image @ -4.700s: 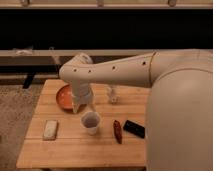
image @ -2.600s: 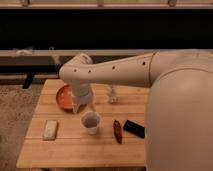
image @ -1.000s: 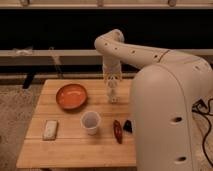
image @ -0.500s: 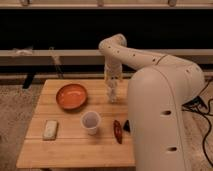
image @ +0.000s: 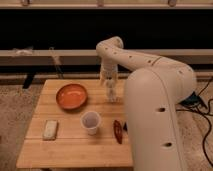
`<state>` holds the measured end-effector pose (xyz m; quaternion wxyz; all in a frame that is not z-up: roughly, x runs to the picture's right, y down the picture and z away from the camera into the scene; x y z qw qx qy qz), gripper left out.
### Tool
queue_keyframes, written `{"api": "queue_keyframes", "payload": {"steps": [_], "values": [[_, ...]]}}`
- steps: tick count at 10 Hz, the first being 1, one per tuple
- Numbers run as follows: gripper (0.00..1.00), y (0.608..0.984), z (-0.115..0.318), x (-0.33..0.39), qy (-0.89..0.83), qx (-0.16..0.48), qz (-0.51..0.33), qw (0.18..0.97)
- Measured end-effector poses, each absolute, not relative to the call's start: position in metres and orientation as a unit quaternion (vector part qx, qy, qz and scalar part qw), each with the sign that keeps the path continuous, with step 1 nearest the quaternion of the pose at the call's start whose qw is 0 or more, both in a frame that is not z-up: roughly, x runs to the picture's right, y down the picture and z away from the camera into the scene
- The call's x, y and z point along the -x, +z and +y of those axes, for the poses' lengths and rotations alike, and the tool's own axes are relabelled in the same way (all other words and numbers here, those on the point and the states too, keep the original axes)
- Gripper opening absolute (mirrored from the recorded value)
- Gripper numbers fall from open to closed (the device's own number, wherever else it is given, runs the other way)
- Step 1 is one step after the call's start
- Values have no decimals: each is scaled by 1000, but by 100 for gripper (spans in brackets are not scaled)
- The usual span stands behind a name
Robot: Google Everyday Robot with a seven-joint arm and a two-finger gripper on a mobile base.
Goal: Knock the bottle over
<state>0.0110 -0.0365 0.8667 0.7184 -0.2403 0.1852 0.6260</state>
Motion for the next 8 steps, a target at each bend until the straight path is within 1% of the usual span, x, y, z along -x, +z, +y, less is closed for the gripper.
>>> {"api": "queue_keyframes", "payload": {"steps": [4, 8], "values": [[65, 848, -22, 25, 628, 266, 178, 710], [65, 843, -17, 30, 635, 284, 175, 697]]}}
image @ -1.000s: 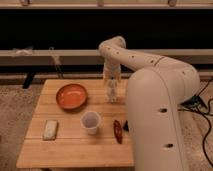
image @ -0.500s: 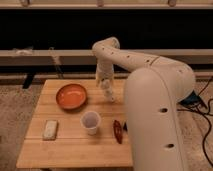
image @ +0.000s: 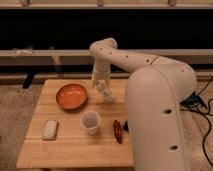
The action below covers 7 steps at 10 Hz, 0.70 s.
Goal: Knock the bottle over
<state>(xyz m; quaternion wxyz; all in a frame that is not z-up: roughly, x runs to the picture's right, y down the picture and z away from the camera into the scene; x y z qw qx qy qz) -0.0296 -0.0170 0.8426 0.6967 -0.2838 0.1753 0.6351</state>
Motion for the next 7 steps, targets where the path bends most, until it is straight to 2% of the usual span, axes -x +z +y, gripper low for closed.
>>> {"api": "queue_keyframes", "payload": {"steps": [3, 7], "values": [[65, 832, -14, 29, 639, 301, 170, 687], [65, 792, -22, 46, 636, 312, 141, 692]]}}
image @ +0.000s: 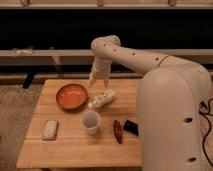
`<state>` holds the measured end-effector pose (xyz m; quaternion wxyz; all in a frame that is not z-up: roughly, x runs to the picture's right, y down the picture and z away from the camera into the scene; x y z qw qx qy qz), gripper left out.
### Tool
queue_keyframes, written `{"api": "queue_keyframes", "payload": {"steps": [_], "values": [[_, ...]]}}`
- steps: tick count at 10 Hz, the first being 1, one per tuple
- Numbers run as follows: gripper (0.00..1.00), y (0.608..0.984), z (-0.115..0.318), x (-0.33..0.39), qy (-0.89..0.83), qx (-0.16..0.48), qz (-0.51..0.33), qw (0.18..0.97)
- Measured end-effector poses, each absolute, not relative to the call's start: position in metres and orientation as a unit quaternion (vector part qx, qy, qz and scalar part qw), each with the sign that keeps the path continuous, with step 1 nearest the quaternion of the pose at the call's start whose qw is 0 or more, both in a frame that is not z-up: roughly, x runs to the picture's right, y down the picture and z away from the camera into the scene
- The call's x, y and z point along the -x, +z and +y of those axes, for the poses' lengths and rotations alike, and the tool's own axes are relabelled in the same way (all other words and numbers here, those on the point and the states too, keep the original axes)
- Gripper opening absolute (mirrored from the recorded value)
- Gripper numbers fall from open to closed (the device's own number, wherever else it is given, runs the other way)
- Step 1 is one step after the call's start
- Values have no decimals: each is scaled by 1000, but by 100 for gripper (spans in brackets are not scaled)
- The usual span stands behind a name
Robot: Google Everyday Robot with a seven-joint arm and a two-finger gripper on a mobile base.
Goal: Knock the bottle over
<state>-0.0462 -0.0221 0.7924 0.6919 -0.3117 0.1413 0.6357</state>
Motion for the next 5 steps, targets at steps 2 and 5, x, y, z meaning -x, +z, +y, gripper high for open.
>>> {"api": "queue_keyframes", "payload": {"steps": [2, 5], "values": [[65, 774, -26, 56, 633, 308, 132, 698], [65, 767, -26, 46, 645, 299, 137, 690]]}}
